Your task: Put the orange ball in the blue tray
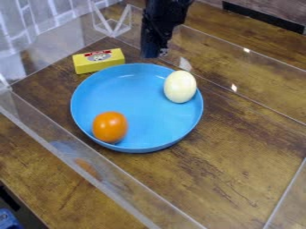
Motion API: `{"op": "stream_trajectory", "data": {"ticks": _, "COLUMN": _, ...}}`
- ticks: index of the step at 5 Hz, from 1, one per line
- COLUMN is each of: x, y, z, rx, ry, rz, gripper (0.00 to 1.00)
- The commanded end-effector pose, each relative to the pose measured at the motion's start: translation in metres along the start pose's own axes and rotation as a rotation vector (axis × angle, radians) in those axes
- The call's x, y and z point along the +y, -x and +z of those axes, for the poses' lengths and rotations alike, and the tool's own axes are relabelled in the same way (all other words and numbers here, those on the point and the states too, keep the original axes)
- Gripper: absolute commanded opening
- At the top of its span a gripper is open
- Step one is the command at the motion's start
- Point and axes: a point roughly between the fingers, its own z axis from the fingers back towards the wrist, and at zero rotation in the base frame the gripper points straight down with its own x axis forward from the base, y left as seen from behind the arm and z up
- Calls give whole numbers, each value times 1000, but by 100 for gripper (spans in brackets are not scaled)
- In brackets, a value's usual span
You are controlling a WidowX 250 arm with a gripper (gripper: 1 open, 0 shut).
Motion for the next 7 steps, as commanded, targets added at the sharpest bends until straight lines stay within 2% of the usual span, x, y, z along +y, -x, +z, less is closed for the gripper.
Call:
{"op": "stream_trajectory", "data": {"ticks": 1, "x": 2, "y": -4, "z": 39, "rx": -83, "ry": -88, "rz": -11, "gripper": 0}}
{"op": "stream_trajectory", "data": {"ticks": 3, "x": -1, "y": -2, "z": 45, "rx": -93, "ry": -124, "rz": -31, "gripper": 0}}
{"op": "stream_trajectory", "data": {"ticks": 7, "x": -3, "y": -3, "z": 47, "rx": -126, "ry": -184, "rz": -83, "gripper": 0}}
